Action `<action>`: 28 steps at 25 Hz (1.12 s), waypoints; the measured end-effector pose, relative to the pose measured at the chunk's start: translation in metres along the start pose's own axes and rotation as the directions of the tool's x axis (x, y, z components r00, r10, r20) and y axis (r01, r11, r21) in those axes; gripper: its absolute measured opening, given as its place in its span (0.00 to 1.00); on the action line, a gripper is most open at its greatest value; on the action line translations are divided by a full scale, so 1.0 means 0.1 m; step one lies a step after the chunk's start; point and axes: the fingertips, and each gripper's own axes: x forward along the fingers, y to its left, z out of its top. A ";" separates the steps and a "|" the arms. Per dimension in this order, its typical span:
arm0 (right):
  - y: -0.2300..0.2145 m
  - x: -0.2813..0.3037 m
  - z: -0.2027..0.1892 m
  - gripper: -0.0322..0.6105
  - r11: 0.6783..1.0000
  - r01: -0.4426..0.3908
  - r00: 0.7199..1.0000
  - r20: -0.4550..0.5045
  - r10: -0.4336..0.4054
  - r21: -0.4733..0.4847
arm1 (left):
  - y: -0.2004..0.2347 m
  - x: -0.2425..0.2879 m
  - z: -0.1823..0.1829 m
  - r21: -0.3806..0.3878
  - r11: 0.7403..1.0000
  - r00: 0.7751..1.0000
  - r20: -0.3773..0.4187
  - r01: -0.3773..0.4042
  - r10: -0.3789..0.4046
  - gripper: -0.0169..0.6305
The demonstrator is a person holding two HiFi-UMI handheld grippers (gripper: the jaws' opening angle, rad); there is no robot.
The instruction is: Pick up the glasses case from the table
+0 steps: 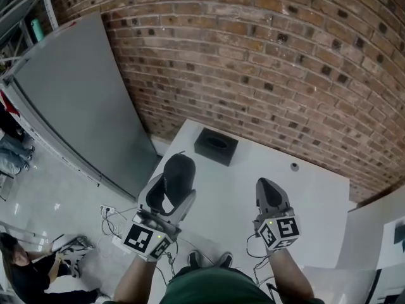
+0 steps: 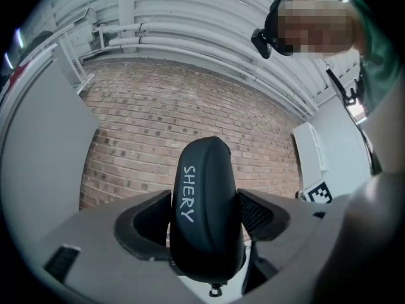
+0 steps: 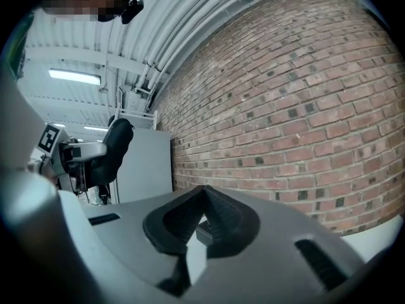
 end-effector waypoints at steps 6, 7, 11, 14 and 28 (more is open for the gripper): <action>-0.12 -0.07 -0.07 0.05 1.000 -0.001 1.000 -0.009 0.001 0.016 | -0.06 0.04 -0.03 0.003 1.000 1.000 -0.006 -0.008 0.008 0.52; -0.14 -0.08 -0.08 0.05 1.000 0.001 1.000 -0.011 -0.001 0.019 | -0.07 0.04 -0.03 0.003 1.000 1.000 -0.006 -0.008 0.008 0.52; -0.22 -0.13 -0.10 0.05 1.000 0.008 1.000 -0.017 -0.007 0.020 | -0.08 0.05 -0.06 0.006 1.000 1.000 -0.011 -0.009 0.009 0.52; -0.27 -0.14 -0.09 0.05 1.000 0.010 1.000 -0.016 -0.010 0.017 | -0.08 0.05 -0.08 0.008 1.000 1.000 -0.015 -0.010 0.010 0.52; -0.32 -0.13 -0.05 0.05 1.000 0.017 1.000 -0.016 -0.017 0.002 | 0.01 0.04 -0.08 0.032 0.999 0.999 -0.016 -0.027 0.028 0.52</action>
